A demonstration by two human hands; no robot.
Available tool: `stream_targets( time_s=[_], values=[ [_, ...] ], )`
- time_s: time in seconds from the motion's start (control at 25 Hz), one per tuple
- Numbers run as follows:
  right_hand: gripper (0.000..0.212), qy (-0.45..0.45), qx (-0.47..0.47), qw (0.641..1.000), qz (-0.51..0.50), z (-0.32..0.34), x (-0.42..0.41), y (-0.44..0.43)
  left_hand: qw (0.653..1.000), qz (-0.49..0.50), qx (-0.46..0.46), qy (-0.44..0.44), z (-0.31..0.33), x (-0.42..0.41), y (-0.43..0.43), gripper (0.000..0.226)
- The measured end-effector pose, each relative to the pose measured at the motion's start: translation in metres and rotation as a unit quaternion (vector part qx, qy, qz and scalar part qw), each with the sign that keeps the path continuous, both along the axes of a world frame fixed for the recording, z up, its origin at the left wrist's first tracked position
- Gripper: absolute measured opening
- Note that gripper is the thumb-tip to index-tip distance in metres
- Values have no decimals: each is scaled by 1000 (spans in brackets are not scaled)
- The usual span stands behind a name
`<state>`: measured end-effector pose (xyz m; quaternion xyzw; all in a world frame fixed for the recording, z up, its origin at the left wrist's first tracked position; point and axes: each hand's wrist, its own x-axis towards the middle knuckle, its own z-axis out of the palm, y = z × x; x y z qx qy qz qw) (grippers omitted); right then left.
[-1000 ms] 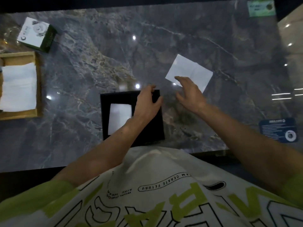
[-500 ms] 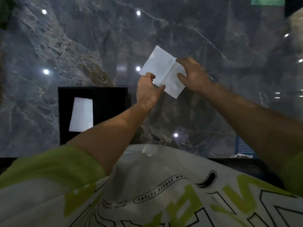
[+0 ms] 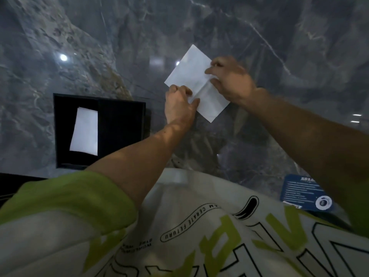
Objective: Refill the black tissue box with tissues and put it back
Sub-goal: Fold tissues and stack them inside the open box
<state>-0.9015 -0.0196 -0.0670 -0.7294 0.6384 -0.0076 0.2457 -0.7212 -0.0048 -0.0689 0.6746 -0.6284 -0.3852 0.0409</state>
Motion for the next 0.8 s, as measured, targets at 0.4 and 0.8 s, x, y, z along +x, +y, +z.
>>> stream_targets(
  time_s=[0.4,0.8],
  values=[
    [22,-22,-28,999,-20,-3,-9,5,1000,-14,-5,-4,1,-1,-3,18],
    [18,-52,-38,998,0,37,13,37,995,-20,-40,89,31,37,13,7]
  ],
)
